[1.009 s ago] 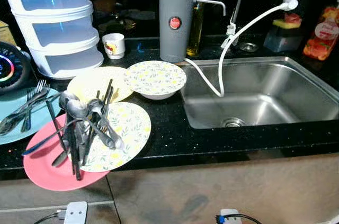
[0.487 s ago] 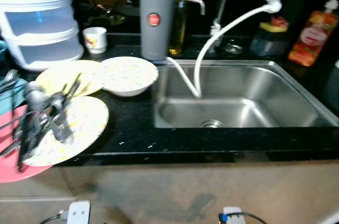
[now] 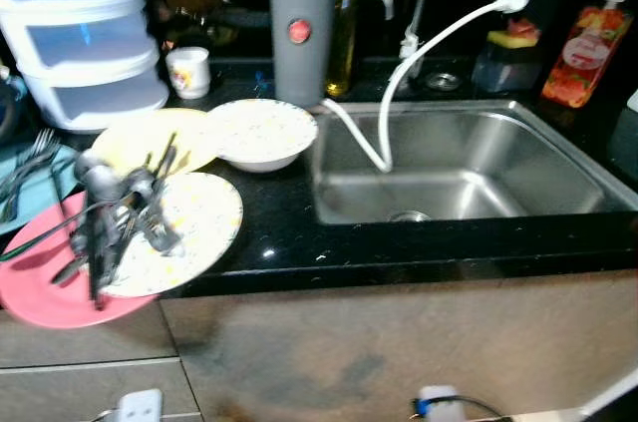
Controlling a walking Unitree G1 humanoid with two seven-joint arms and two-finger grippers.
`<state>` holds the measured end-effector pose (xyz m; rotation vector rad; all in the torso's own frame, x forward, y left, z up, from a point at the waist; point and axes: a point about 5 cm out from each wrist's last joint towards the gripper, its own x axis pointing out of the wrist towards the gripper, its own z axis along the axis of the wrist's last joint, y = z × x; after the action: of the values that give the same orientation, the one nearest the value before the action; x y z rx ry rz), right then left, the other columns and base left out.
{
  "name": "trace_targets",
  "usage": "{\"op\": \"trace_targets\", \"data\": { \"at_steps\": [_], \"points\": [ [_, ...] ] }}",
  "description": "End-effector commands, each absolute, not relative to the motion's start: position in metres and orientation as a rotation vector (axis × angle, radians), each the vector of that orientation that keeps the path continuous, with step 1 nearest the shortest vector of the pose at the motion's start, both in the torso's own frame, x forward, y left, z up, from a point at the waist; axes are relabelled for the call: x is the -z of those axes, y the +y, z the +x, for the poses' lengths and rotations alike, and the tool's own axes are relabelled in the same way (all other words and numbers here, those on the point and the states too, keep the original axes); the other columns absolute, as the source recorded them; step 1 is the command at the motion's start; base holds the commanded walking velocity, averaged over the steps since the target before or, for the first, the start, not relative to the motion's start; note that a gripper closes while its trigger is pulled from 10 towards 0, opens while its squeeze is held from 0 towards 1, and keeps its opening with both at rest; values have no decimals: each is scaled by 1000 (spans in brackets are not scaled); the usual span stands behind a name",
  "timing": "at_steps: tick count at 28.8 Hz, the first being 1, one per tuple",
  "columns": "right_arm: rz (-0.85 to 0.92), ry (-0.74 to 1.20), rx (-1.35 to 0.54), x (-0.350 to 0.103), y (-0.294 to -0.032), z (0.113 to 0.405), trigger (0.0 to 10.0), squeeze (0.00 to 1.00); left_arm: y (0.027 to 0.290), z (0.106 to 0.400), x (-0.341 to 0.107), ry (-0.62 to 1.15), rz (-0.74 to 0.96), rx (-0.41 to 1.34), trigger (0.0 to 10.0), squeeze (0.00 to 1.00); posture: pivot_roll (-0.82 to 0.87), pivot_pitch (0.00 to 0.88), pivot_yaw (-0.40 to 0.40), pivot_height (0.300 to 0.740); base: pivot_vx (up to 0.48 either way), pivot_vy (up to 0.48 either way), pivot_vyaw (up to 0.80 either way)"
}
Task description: Kitchen organization
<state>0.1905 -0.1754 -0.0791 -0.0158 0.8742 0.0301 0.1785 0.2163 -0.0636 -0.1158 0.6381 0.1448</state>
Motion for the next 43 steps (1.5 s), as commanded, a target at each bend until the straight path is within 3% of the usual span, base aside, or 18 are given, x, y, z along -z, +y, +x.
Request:
{"op": "trace_targets", "data": {
  "at_steps": [1, 23, 43],
  "points": [
    [-33, 877, -15, 78, -184, 191, 10000, 0, 215, 178, 63, 638, -101, -128, 10000, 0, 33, 76, -46, 740, 0, 0, 0],
    [-54, 912, 3, 82, -193, 181, 10000, 0, 209, 190, 60, 638, -82, -67, 10000, 0, 25, 74, -43, 740, 0, 0, 0],
    [-31, 895, 12, 78, -188, 192, 10000, 0, 199, 186, 66, 658, -137, -98, 10000, 0, 5, 100, -69, 740, 0, -383, 0]
  ]
}}
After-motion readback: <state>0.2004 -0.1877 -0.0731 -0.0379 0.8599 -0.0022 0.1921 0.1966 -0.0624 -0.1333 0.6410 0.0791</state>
